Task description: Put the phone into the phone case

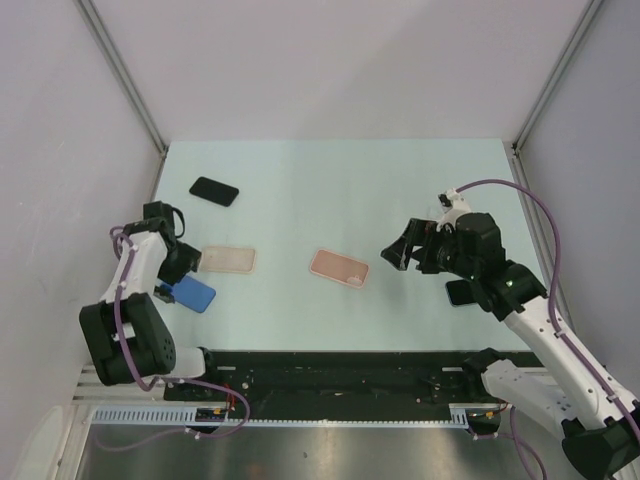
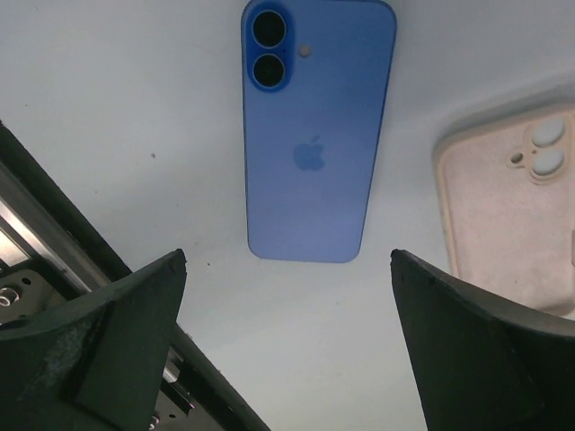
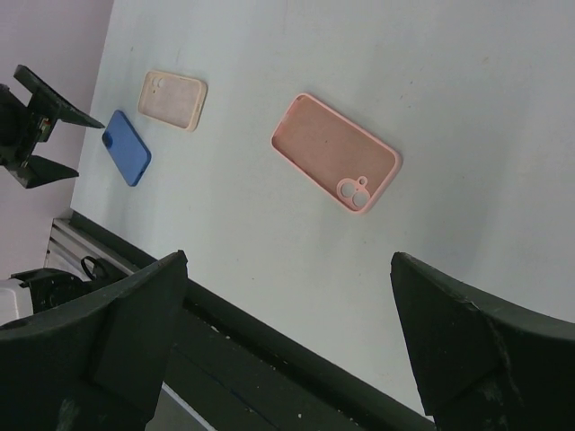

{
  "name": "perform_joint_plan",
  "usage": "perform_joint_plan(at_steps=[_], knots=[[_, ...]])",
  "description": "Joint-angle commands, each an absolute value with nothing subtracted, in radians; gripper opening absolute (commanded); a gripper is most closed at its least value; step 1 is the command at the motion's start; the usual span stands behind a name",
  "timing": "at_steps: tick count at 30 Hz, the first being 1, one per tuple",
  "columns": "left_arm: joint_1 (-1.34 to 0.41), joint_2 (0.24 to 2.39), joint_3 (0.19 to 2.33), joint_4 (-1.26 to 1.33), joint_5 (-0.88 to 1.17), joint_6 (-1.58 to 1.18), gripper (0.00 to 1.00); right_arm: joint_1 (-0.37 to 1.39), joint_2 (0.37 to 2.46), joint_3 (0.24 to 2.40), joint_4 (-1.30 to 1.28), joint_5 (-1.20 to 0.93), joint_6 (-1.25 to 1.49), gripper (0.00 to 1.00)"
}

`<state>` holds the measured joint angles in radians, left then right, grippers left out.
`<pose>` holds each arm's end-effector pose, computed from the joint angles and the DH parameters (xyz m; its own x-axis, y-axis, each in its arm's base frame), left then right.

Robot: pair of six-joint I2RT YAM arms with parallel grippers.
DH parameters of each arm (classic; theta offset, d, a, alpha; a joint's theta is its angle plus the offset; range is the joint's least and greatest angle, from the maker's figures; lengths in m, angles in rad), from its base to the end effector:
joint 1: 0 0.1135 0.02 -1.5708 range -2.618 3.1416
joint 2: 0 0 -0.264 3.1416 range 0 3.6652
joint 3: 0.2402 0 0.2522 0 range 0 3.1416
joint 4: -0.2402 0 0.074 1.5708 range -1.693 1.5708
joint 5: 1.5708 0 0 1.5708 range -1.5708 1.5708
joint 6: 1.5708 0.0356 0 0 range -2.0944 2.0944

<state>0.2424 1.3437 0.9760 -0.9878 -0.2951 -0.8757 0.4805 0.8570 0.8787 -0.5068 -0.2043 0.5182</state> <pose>0.2245 0.0662 0.2331 -0.3847 -0.8520 -0.3550 -0.9140 0.4052 0.0179 0.1625 0.0929 0.3276 -0.6622 0.2018 -0.7216 -0.3266 0.7890 0.5204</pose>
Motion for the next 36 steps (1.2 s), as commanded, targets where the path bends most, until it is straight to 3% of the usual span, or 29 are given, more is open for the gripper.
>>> perform_joint_plan(at_steps=[1,36], knots=[[0.265,1.426,1.005,-0.969,-0.362,-0.894,1.00,0.485,0.813,0.874,-0.494,-0.209,0.497,1.00],[0.295,1.709,1.042,-0.877,-0.284,-0.868,1.00,0.491,0.819,0.870,-0.488,-0.166,0.425,1.00]])
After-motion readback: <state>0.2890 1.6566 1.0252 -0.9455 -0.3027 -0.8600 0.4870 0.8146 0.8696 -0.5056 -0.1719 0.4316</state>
